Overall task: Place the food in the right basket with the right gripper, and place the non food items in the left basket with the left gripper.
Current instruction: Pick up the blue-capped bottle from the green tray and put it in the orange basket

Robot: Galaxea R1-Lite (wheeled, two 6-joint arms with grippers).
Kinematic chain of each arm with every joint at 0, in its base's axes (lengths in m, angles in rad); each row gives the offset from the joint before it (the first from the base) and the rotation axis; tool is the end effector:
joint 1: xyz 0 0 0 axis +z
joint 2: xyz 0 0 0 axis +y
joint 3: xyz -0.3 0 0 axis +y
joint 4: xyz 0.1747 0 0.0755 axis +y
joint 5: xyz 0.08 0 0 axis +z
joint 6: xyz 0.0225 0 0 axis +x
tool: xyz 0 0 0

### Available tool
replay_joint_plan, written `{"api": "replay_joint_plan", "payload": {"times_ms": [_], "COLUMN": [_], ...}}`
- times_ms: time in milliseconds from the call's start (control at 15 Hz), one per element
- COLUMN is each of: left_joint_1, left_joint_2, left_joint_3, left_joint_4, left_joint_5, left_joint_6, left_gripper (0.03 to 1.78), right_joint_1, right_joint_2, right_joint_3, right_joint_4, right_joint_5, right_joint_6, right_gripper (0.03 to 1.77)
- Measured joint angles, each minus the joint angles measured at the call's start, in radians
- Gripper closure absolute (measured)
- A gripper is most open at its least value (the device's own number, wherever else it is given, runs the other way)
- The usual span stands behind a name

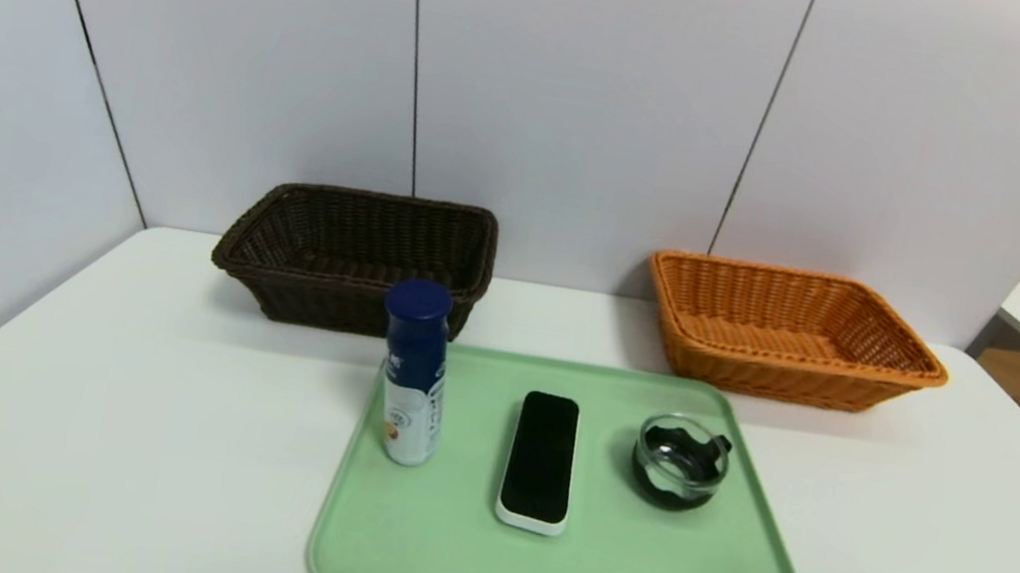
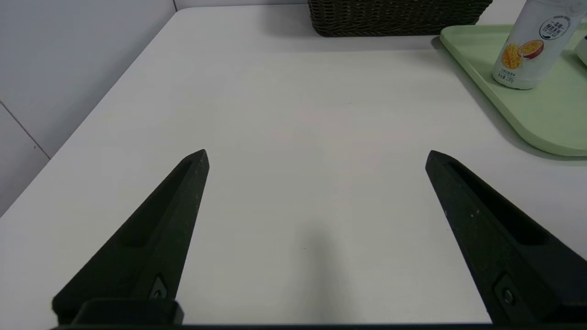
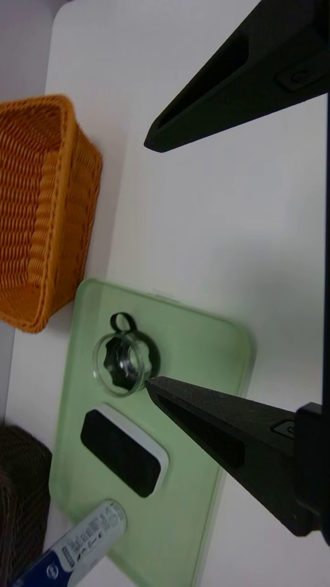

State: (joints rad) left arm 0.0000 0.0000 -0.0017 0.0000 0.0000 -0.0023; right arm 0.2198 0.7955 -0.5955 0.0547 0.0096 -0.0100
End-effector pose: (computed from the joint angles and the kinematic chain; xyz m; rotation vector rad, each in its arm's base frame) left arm -0.0229 0.0000 0.0760 -0.0023 -0.0017 0.0000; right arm 0.0736 0.0167 0.2277 -0.0367 0.2527 0.2294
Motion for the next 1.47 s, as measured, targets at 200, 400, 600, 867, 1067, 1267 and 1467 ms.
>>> {"api": "replay_joint_plan", "payload": {"times_ms": [200,400,600,867,1067,1267,1467], "left_joint_1": [0.000,0.000,0.000,0.000,0.000,0.000,0.000], "left_joint_2": [0.000,0.000,0.000,0.000,0.000,0.000,0.000], "left_joint_3": [0.000,0.000,0.000,0.000,0.000,0.000,0.000], "left_joint_4": [0.000,0.000,0.000,0.000,0.000,0.000,0.000], "left_joint_5": [0.000,0.000,0.000,0.000,0.000,0.000,0.000], "left_joint_6": [0.000,0.000,0.000,0.000,0.000,0.000,0.000], "left_gripper": [0.12,0.12,0.12,0.12,0.12,0.12,0.12], "right_joint_1": [0.130,0.307,0.433,0.556,0.610,0.630,0.643], "right_joint_2": [0.221,0.413,0.556,0.732,0.850,0.940,1.013], "right_joint_3": [-0.090,-0.144,-0.150,-0.138,-0.130,-0.130,-0.127], "right_joint_4": [-0.102,-0.222,-0.356,-0.604,-0.782,-0.934,-1.078], "right_joint_5": [0.003,0.015,0.056,0.083,0.084,0.083,0.083], "right_joint_6": [-0.003,-0.010,-0.013,-0.023,-0.022,-0.022,-0.022], "right_gripper": [0.10,0.10,0.10,0.10,0.10,0.10,0.10]}}
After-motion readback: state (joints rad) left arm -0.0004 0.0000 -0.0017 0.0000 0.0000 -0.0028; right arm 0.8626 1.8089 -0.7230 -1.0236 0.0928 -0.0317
